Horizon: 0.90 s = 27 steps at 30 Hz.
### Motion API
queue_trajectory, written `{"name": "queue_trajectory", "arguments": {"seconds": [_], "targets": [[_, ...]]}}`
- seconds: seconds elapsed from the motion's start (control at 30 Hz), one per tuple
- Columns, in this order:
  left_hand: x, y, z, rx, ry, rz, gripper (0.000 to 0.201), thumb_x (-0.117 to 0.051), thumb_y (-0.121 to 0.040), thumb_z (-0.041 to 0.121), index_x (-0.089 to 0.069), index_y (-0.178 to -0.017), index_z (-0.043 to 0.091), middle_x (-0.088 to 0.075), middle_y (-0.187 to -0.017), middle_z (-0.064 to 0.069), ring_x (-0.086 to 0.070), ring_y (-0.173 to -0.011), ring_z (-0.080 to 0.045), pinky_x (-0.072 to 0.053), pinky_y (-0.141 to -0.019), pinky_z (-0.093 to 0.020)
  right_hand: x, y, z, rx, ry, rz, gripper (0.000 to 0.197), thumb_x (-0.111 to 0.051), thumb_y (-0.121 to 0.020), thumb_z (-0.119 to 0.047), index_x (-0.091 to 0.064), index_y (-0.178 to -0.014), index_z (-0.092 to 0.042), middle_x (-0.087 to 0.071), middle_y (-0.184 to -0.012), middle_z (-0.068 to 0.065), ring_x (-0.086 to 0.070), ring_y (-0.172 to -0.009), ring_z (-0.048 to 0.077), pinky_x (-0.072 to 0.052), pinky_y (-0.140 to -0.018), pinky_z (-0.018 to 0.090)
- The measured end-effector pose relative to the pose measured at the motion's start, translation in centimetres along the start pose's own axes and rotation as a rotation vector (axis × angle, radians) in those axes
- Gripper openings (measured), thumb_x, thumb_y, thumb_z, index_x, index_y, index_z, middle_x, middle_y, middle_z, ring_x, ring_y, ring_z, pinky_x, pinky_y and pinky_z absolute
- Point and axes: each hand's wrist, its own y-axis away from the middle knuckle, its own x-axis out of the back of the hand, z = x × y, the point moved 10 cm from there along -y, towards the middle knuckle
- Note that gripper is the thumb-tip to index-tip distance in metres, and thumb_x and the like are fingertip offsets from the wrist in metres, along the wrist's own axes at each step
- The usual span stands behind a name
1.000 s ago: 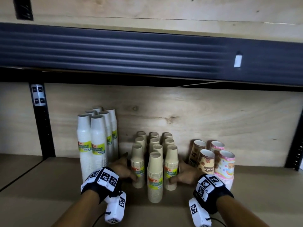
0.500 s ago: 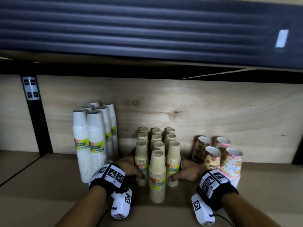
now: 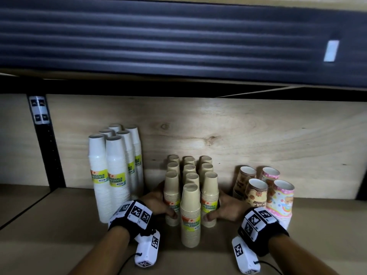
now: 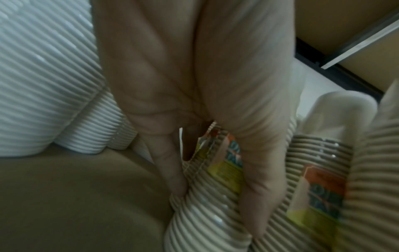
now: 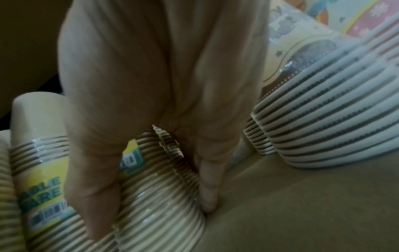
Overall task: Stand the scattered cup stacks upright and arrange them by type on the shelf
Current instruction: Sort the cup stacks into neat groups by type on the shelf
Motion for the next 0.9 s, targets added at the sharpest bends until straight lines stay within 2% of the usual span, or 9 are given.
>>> {"name": "queue_trajectory", "arguments": {"seconds": [0.1,0.3,0.43,0.53,0.6,0.7,0.73,0.8,0.9], "targets": [[-0.1,0.4,-0.4,0.034,-0.028,0.004,0.072,-0.089,-0.058,0.024,-0.059,-0.124,0.021,-0.067,-0.115,0.004,-0.061,-0.108,-0.015,-0.048,-0.095,-0.028,0.1,0.0,0.4,-0.003,0.014,-0.002,0.098,-0.081,-0.071,-0.005,-0.022,-0.145,-0.03,-0.062,-0.121,-0.012,-0.058,-0.107,-0.006,-0.051,-0.082,0.011],[0.4,-1.2,-3.3,0.073,-0.105,0.084,0.112,-0.085,-0.025,0.049,-0.053,-0.127,0.017,-0.065,-0.119,0.004,-0.062,-0.109,-0.016,-0.052,-0.095,-0.036,1.1,0.8,2.1,-0.1,0.119,0.073,0.115,-0.092,-0.052,-0.044,-0.026,-0.145,-0.029,-0.058,-0.131,-0.014,-0.052,-0.126,0.009,-0.041,-0.109,0.04],[1.9,4.0,-1.7,0.171,-0.197,0.168,0.117,-0.09,-0.049,0.031,-0.026,-0.144,0.009,-0.045,-0.139,-0.008,-0.05,-0.123,-0.027,-0.05,-0.097,-0.038,2.5,1.1,5.1,-0.245,0.455,0.139,0.13,-0.072,-0.031,-0.087,-0.034,-0.142,-0.031,-0.048,-0.138,-0.016,-0.042,-0.131,0.013,-0.034,-0.111,0.04],[1.7,6.5,-1.6,0.233,-0.155,0.128,0.084,-0.085,-0.065,0.019,-0.04,-0.135,0.009,-0.049,-0.131,-0.009,-0.054,-0.111,-0.025,-0.054,-0.086,-0.034,3.0,3.2,4.4,-0.318,0.561,0.2,0.1,-0.072,-0.06,-0.071,-0.041,-0.138,-0.016,-0.048,-0.134,0.001,-0.045,-0.128,0.023,-0.037,-0.108,0.039],[0.8,7.4,-0.8,0.205,-0.127,0.044,0.053,-0.082,-0.072,0.019,-0.059,-0.118,0.007,-0.061,-0.098,-0.004,-0.058,-0.086,-0.017,-0.05,-0.067,-0.025,1.8,5.2,2.9,-0.33,0.561,0.146,0.085,-0.069,-0.069,-0.06,-0.045,-0.136,-0.012,-0.052,-0.13,0.007,-0.049,-0.123,0.026,-0.044,-0.102,0.04],[-1.2,8.1,0.7,0.123,-0.069,-0.03,0.039,-0.081,-0.072,0.017,-0.063,-0.105,0.011,-0.066,-0.087,-0.008,-0.061,-0.076,-0.017,-0.054,-0.068,-0.03,-1.2,7.0,0.9,-0.29,0.433,0.029,0.018,-0.069,-0.081,-0.044,-0.064,-0.083,-0.027,-0.059,-0.075,-0.014,-0.057,-0.069,0.007,-0.047,-0.06,0.021],[-1.9,8.2,1.3,0.094,-0.052,-0.042,0.042,-0.082,-0.071,0.017,-0.059,-0.106,0.015,-0.065,-0.095,-0.008,-0.063,-0.084,-0.02,-0.056,-0.073,-0.033,-2.3,7.4,0.5,-0.294,0.377,-0.02,0.02,-0.069,-0.083,-0.04,-0.06,-0.074,-0.024,-0.056,-0.066,-0.013,-0.053,-0.059,0.006,-0.046,-0.058,0.023],[-2.7,8.5,2.6,0.046,-0.041,-0.048,0.042,-0.082,-0.071,0.016,-0.054,-0.102,0.02,-0.063,-0.102,-0.004,-0.064,-0.101,-0.026,-0.056,-0.078,-0.037,-3.8,7.6,-0.4,-0.275,0.275,-0.046,0.021,-0.071,-0.083,-0.036,-0.056,-0.077,-0.022,-0.058,-0.066,-0.004,-0.055,-0.058,0.011,-0.05,-0.062,0.029],[-3.4,8.5,3.6,-0.006,-0.073,-0.04,0.045,-0.085,-0.059,0.031,-0.064,-0.098,0.026,-0.07,-0.103,0.006,-0.066,-0.104,-0.019,-0.057,-0.088,-0.038,-4.9,7.3,-1.4,-0.225,0.189,-0.044,0.028,-0.072,-0.084,-0.03,-0.056,-0.106,-0.023,-0.064,-0.097,0.006,-0.06,-0.084,0.018,-0.056,-0.071,0.032]]}}
